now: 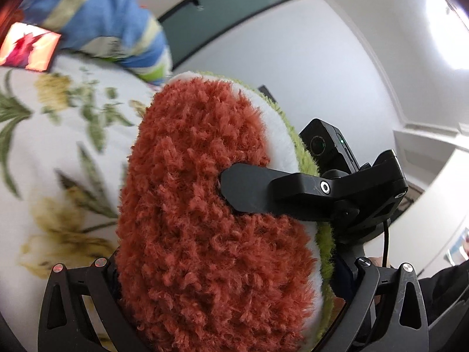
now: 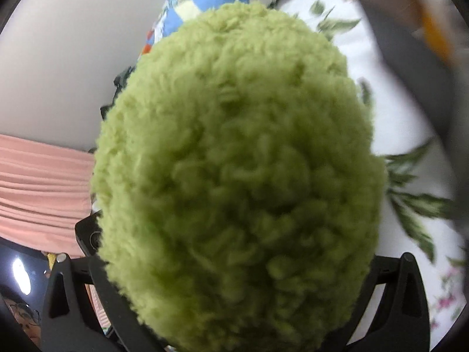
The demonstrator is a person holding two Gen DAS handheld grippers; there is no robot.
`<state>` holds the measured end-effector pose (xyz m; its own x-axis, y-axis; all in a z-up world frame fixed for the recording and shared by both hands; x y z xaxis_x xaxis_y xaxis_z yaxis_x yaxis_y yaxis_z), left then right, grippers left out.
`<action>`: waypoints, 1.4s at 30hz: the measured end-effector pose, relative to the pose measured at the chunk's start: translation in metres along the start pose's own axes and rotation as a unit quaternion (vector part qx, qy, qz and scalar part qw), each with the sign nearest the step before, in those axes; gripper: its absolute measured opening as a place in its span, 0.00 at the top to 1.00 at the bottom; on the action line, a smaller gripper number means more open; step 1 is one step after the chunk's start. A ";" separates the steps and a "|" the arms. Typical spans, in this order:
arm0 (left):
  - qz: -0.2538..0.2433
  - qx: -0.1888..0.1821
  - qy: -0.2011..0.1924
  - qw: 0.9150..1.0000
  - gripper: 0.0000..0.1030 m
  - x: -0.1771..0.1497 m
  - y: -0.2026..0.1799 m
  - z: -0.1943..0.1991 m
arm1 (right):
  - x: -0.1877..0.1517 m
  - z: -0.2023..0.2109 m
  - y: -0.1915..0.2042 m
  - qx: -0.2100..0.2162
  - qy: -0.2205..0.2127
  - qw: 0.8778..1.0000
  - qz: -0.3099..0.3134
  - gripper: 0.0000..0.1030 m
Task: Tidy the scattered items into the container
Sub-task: 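Lift the watermelon plush with both tools and carry it over the box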
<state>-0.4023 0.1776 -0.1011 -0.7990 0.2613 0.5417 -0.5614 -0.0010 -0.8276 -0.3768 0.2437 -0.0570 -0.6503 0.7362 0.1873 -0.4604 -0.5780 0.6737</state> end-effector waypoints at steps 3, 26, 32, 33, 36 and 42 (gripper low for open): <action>-0.019 -0.022 0.024 0.999 0.01 -0.008 -0.021 -0.016 | -0.011 0.031 -0.009 -0.013 -0.026 1.000 -0.006 0.01; -0.121 0.056 0.128 0.983 0.01 0.009 -0.161 -0.194 | -0.003 0.224 -0.108 0.103 -0.160 0.980 -0.048 0.02; -0.085 0.152 0.134 0.976 0.01 0.010 -0.113 -0.224 | 0.028 0.201 -0.167 0.068 -0.128 0.986 -0.080 0.02; -0.077 0.148 0.136 0.977 0.01 0.008 -0.108 -0.228 | 0.029 0.194 -0.176 0.065 -0.114 0.987 -0.091 0.02; -0.072 0.130 0.131 0.980 0.00 0.005 -0.104 -0.235 | 0.029 0.192 -0.187 0.079 -0.097 0.988 -0.091 0.01; -0.071 0.135 0.123 0.981 0.00 0.007 -0.107 -0.241 | 0.001 0.218 -0.194 0.117 -0.071 0.983 -0.126 0.00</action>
<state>-0.2956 0.4126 -0.0442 -0.6506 0.5023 0.5695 -0.7267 -0.1941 -0.6590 -0.1560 0.4332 -0.0316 -0.4353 0.8967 0.0798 -0.4340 -0.2867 0.8541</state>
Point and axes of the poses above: each gripper's, at about its wrist camera, not at the fingertips, and z roughly against the way its jaws point, y to its left, x to its top, the point moved 7 cm from there along -z, roughly the way its jaws point, and after that the axes turned 6 degrees about -x, right-handed, at the moved point
